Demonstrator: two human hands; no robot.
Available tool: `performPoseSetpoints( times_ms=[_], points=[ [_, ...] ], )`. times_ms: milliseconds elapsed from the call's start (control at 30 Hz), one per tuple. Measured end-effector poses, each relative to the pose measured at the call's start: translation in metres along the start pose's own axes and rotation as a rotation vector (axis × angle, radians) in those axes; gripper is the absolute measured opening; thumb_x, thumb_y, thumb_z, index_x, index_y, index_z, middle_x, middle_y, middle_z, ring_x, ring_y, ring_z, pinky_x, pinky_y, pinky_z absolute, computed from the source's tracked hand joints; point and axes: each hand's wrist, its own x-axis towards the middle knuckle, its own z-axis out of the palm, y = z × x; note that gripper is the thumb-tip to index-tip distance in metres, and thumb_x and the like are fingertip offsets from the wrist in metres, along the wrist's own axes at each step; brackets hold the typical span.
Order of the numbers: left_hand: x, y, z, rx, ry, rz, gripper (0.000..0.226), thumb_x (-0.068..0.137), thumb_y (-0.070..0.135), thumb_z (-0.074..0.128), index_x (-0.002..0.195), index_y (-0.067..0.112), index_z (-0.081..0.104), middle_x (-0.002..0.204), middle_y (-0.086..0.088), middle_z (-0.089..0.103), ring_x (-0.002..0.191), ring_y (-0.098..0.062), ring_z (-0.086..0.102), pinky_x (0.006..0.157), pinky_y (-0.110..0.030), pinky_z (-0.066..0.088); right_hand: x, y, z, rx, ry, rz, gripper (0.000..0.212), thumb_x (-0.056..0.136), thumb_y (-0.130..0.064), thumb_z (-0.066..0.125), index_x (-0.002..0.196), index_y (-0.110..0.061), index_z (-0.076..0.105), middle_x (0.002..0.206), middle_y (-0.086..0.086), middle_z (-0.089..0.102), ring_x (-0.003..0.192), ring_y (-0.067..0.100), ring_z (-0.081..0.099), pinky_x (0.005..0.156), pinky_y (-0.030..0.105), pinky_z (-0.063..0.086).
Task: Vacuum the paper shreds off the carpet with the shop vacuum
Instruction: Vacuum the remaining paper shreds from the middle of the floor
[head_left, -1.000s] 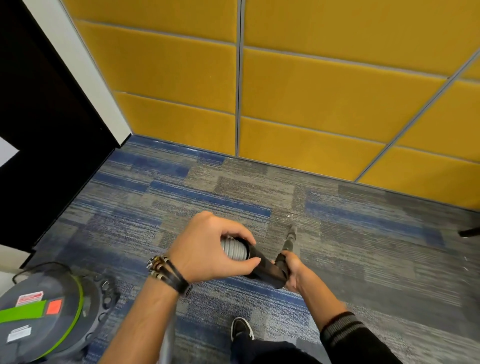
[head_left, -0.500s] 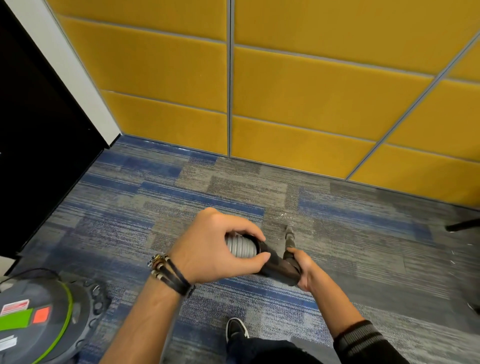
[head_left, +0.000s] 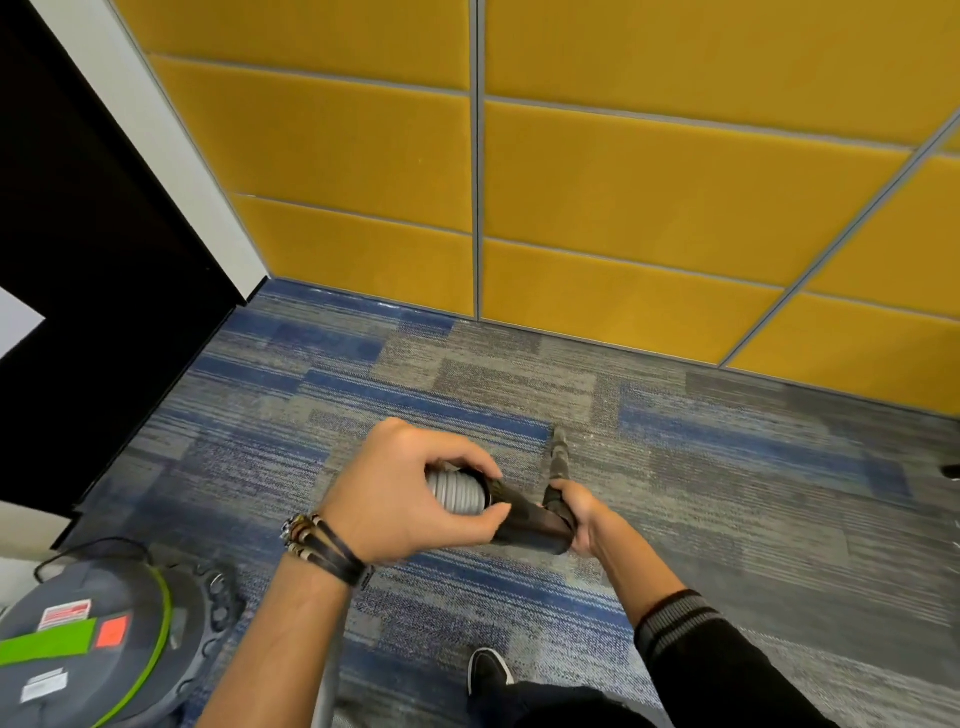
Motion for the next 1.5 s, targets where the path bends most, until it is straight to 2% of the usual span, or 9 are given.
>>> performPoseSetpoints(
  times_ms=[100, 333, 533, 667, 1000, 1233, 1300, 1400, 1500],
  points=[
    [0.013, 0.006, 0.011, -0.081, -0.035, 0.037, 0.024, 0.069, 0.036, 0.090, 0.090, 0.027, 0.083, 0.084, 0.022, 0.077, 0.078, 0.001, 0.072, 0.069, -0.012, 0.052, -0.002, 0.003, -0.019, 0.042, 0.005, -0.012, 0.026, 0.103, -0.035, 0.045, 0.108, -0.010, 0.050, 0.068, 0.013, 0.061, 0.048, 0.024, 0.059, 0.043, 0.025, 0.052],
    [0.024, 0.014, 0.036, -0.102, -0.065, 0.040, 0.023, 0.069, 0.036, 0.088, 0.089, 0.026, 0.083, 0.084, 0.018, 0.078, 0.080, -0.004, 0.074, 0.070, -0.027, 0.059, -0.007, 0.004, -0.063, 0.067, 0.100, -0.021, 0.027, 0.104, -0.032, 0.043, 0.094, -0.008, 0.049, 0.066, 0.013, 0.059, 0.042, 0.023, 0.058, 0.039, 0.027, 0.051],
    [0.015, 0.001, 0.014, -0.013, 0.048, 0.000, 0.024, 0.071, 0.044, 0.082, 0.088, 0.028, 0.084, 0.082, 0.022, 0.076, 0.079, 0.003, 0.072, 0.074, -0.018, 0.057, -0.004, -0.014, -0.025, -0.027, 0.071, -0.046, 0.024, 0.104, -0.031, 0.040, 0.094, -0.009, 0.043, 0.061, 0.012, 0.058, 0.045, 0.024, 0.059, 0.045, 0.031, 0.054],
    [0.001, -0.009, 0.006, -0.022, 0.029, -0.034, 0.021, 0.070, 0.044, 0.084, 0.087, 0.032, 0.082, 0.081, 0.025, 0.075, 0.078, 0.001, 0.070, 0.072, -0.011, 0.050, -0.002, -0.008, -0.005, -0.026, 0.016, -0.025, 0.024, 0.104, -0.029, 0.040, 0.090, -0.010, 0.044, 0.052, 0.009, 0.056, 0.038, 0.022, 0.057, 0.038, 0.027, 0.051],
    [0.002, -0.007, 0.028, -0.089, 0.054, -0.073, 0.026, 0.070, 0.046, 0.082, 0.090, 0.029, 0.083, 0.082, 0.024, 0.075, 0.080, 0.002, 0.071, 0.072, -0.009, 0.051, -0.011, -0.008, -0.047, -0.046, 0.126, -0.049, 0.029, 0.105, -0.030, 0.039, 0.086, -0.008, 0.044, 0.050, 0.011, 0.057, 0.035, 0.023, 0.057, 0.034, 0.029, 0.049],
    [0.001, -0.002, 0.028, 0.006, -0.062, -0.056, 0.033, 0.069, 0.054, 0.076, 0.089, 0.029, 0.083, 0.081, 0.022, 0.076, 0.078, 0.006, 0.069, 0.077, -0.008, 0.051, -0.007, 0.005, -0.015, -0.073, 0.142, -0.029, 0.030, 0.103, -0.030, 0.038, 0.082, -0.011, 0.047, 0.054, 0.008, 0.056, 0.048, 0.022, 0.052, 0.042, 0.020, 0.047],
    [-0.005, -0.004, 0.015, 0.008, -0.068, -0.060, 0.032, 0.068, 0.052, 0.078, 0.087, 0.027, 0.083, 0.079, 0.019, 0.076, 0.077, 0.002, 0.070, 0.073, -0.016, 0.056, -0.009, 0.013, -0.001, -0.034, 0.116, -0.010, 0.033, 0.104, -0.031, 0.037, 0.079, -0.011, 0.045, 0.052, 0.008, 0.055, 0.051, 0.022, 0.051, 0.043, 0.020, 0.047],
    [-0.020, -0.001, -0.010, 0.008, -0.089, -0.032, 0.028, 0.067, 0.049, 0.082, 0.084, 0.027, 0.082, 0.077, 0.018, 0.076, 0.074, 0.000, 0.071, 0.069, -0.020, 0.056, -0.016, 0.035, 0.025, 0.051, 0.077, -0.001, 0.037, 0.104, -0.033, 0.038, 0.075, -0.010, 0.044, 0.048, 0.008, 0.053, 0.054, 0.023, 0.050, 0.055, 0.028, 0.046],
    [-0.042, -0.001, -0.034, 0.038, -0.090, -0.001, 0.024, 0.068, 0.046, 0.085, 0.083, 0.027, 0.082, 0.075, 0.021, 0.074, 0.073, 0.002, 0.070, 0.068, -0.011, 0.050, -0.017, 0.064, 0.051, 0.101, 0.044, 0.005, 0.037, 0.102, -0.036, 0.037, 0.079, -0.010, 0.049, 0.060, 0.011, 0.057, 0.058, 0.026, 0.054, 0.064, 0.032, 0.050]
  ],
)
